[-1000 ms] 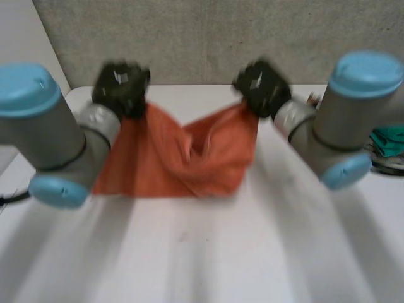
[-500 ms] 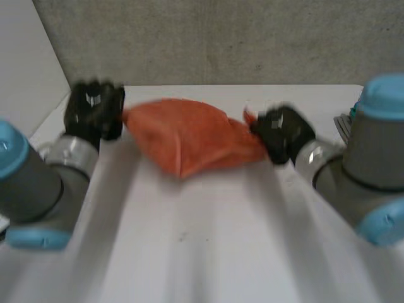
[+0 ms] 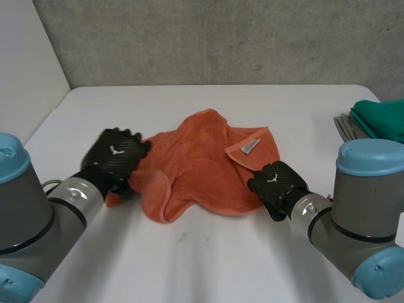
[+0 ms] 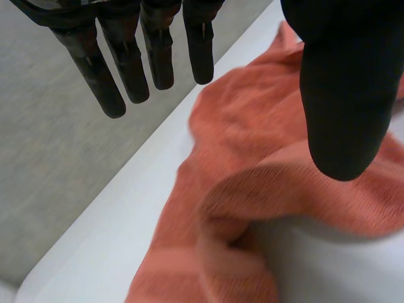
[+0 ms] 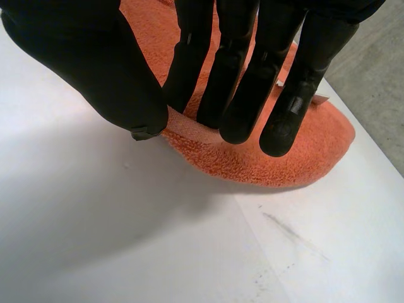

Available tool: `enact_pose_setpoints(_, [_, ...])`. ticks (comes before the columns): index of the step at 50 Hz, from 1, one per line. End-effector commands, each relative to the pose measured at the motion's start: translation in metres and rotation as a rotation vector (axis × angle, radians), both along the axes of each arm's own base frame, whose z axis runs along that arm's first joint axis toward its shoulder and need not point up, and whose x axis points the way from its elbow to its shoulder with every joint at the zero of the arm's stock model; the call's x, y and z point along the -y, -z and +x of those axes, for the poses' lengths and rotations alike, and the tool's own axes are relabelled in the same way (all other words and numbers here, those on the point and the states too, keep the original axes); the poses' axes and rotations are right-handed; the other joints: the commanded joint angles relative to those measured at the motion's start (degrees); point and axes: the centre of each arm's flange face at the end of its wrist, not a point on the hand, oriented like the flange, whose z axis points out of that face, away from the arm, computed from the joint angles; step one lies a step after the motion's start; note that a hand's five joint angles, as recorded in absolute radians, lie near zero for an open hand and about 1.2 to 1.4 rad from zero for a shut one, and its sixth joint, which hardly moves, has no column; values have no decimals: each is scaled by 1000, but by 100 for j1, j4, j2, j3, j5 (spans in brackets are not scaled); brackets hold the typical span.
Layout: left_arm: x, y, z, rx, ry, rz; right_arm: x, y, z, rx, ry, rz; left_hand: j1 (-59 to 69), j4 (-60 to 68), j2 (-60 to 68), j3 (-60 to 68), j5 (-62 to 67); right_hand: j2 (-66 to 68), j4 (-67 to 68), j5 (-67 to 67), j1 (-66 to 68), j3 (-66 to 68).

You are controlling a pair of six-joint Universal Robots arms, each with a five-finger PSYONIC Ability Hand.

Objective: Fold the laundry.

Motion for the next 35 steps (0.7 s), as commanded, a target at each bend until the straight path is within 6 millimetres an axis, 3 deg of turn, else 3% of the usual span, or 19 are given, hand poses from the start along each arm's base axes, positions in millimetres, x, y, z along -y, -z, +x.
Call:
enact_pose_setpoints(1, [11,32,-18,40,117,26,-3,5,-2,-7,0,5,116,146,123,97,172,1297,1202,1334,2344,1218])
enact_pose_setpoints(9, [38,57,-28,245,163,-56,-4,8,-5,-15,1,13,351,381,358,332,408,1297,1202,1334,2344,1218])
enact_pose_setpoints(14, [41,65,-28,277,178,-13,-7,10,-6,-24,-2,26,1005,1036,1013,987,1062,1297,1202,1334,2344,1218])
enact_pose_setpoints(18, [41,65,-28,270,177,22,-11,13,-8,-32,-2,42,2332,2362,2339,2313,2389,1297,1202,1334,2344,1218])
enact_pose_setpoints(23, [40,65,-29,252,167,36,-17,11,-9,-51,-20,54,5273,5303,5280,5254,5329,1297,1202,1334,2344,1218])
enact_pose_setpoints(26, [38,62,-28,249,166,35,-20,1,-10,-58,-37,49,5767,5797,5774,5748,5824,1297,1202,1334,2344,1218])
enact_pose_setpoints(30, [34,43,-23,226,152,3,-18,-28,-8,-22,-43,-36,5768,5798,5775,5749,5824,-1365,-1461,-1328,-318,-1444])
enact_pose_setpoints(35, [23,23,-3,191,104,-4,-5,-62,1,18,-73,-164,5701,5731,5708,5682,5757,-3740,-3835,-3703,-2693,-3818])
